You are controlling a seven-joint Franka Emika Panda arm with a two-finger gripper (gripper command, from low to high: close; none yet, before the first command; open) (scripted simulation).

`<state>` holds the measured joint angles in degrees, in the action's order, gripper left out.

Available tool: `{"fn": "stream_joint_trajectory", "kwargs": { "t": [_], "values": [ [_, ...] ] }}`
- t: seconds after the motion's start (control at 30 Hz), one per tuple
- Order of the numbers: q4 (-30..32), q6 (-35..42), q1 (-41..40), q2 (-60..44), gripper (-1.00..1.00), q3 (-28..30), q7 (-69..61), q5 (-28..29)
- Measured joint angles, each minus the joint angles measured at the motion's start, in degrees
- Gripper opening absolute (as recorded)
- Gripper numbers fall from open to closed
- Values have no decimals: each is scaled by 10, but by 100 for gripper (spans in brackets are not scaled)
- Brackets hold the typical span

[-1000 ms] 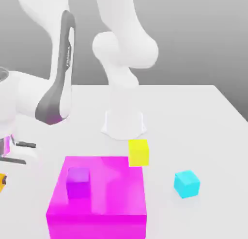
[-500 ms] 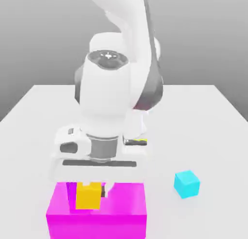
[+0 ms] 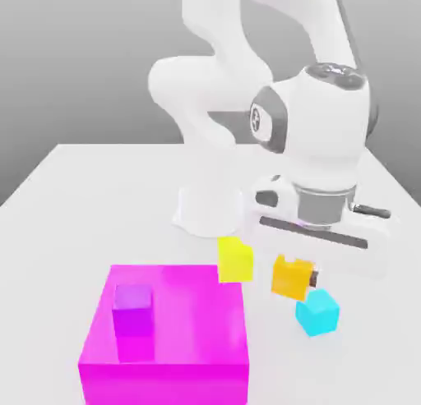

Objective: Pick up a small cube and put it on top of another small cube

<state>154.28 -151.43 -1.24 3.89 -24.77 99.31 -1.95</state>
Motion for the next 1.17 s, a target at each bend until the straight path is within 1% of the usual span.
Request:
{"fn": "stream_joint_trajectory", "kwargs": {
  "t": [0.17,0.23,0.3,0.4,0.47,0.57,0.6,0.77,0.8,0.83,1.03,1.17],
  "values": [
    [39,-6,31,33,-100,-35,143,-54],
    [49,-15,23,33,-100,-42,182,-55],
    [50,-32,16,16,-100,-44,206,-35],
    [49,-64,5,-21,-100,-43,241,10],
    [48,-87,-1,-48,-100,-39,268,47],
    [47,-123,10,-92,-100,-16,314,112],
    [47,-132,15,-103,100,-8,325,127],
    [47,-132,15,-103,100,-8,325,127],
    [47,-136,18,-108,100,-3,331,136],
    [47,-132,16,-104,100,-7,327,130],
    [48,-68,32,-27,100,-18,249,20],
    [51,-25,48,22,100,-13,210,-34]
  ]
}}
